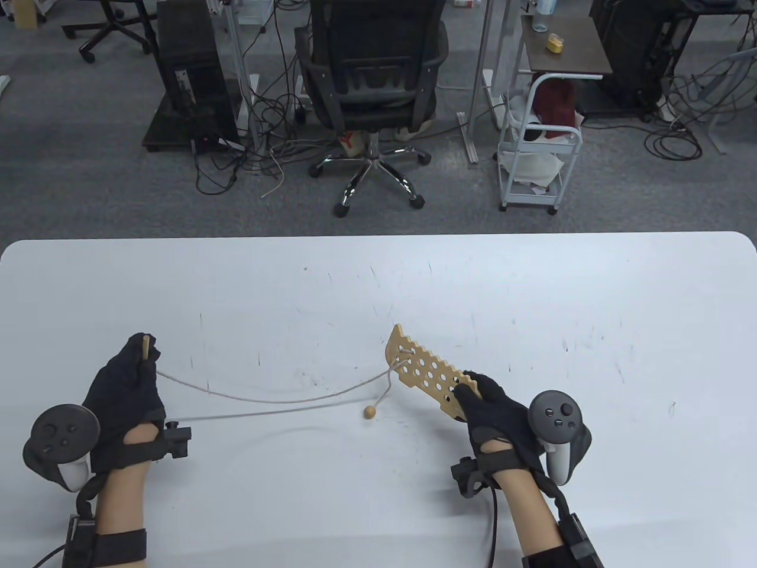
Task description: Thread rope through all holes on crocodile lacing toy
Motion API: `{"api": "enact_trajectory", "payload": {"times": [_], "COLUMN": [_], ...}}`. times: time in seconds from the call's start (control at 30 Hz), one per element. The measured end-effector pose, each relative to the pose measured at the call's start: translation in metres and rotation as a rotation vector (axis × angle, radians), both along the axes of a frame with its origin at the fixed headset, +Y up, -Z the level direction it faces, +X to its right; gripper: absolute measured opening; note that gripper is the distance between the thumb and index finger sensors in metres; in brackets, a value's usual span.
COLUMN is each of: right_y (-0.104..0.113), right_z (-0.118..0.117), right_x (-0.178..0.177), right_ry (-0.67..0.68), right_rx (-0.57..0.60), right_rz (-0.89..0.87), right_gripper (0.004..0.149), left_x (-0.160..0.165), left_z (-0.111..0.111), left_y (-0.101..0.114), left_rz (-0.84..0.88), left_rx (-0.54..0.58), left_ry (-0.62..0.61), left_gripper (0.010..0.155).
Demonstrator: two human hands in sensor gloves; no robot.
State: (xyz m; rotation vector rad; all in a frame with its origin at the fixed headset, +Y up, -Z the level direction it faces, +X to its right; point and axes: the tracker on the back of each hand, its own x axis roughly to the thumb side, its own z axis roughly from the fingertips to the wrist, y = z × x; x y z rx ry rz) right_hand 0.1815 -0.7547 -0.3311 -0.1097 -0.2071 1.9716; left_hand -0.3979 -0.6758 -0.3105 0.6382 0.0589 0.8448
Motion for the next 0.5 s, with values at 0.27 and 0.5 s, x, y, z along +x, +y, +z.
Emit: {"api": "enact_trajectory", "payload": {"times": [0.27,0.5], "right_y": [0.002,0.005], "right_z": [0.004,0.009], "right_x": [-0.01,-0.019], "right_ry": [0.039,0.075], "right_rx": [0.022,0.041], "right_rz": [0.024,0.04], "right_gripper": [0.045,0.045], "left_x": [0.019,0.04], "left_z": [-0.008,-0.014], "left_y": [-0.006,-0.01], "left_rz": [0.013,-0.054], "left_rx": [-0.053,-0.098], "left_ry": [-0.135,-0.231], "left_gripper": [0.066,0.057]}}
